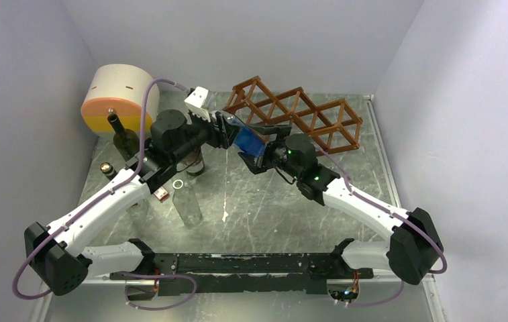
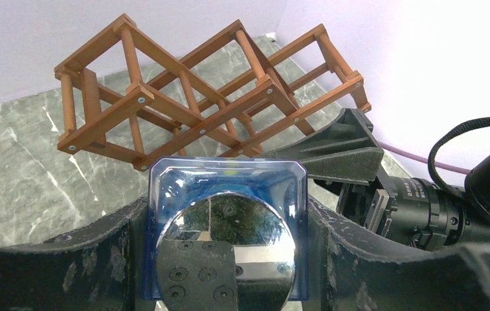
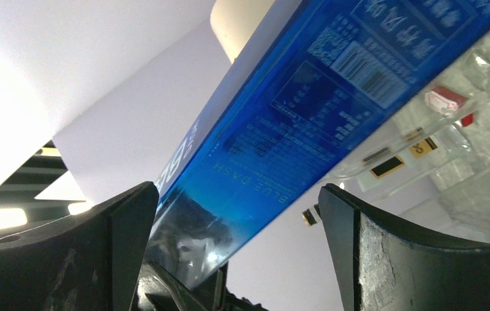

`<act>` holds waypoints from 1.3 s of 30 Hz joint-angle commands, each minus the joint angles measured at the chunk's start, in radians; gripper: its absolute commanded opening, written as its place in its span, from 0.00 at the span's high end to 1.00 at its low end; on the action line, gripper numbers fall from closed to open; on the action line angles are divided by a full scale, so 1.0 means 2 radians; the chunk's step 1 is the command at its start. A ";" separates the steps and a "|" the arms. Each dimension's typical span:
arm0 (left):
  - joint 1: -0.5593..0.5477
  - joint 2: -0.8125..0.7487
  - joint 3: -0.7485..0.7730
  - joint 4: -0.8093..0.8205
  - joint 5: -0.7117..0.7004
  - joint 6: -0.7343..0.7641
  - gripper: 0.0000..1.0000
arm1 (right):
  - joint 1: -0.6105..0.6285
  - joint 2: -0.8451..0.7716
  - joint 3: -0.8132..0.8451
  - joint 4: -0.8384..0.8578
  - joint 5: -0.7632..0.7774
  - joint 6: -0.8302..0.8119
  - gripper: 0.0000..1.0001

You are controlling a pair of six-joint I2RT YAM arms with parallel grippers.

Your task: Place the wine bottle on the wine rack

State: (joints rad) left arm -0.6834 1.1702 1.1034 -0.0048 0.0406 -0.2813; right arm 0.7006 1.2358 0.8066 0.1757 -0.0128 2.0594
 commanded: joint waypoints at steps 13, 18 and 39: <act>-0.005 -0.110 -0.054 0.178 0.054 -0.038 0.83 | 0.007 0.023 -0.002 0.028 0.087 0.029 0.19; -0.005 -0.136 -0.074 0.188 0.076 -0.061 0.81 | 0.007 0.027 0.004 0.017 0.104 0.022 0.07; -0.005 -0.160 -0.070 0.049 0.059 -0.052 0.05 | 0.004 -0.057 -0.033 0.048 0.204 -0.143 0.80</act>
State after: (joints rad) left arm -0.6865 0.8764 0.8803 0.1535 0.1539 -0.3546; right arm 0.7128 1.1961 0.7551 0.2104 0.2676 1.9480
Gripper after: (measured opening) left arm 0.858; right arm 0.708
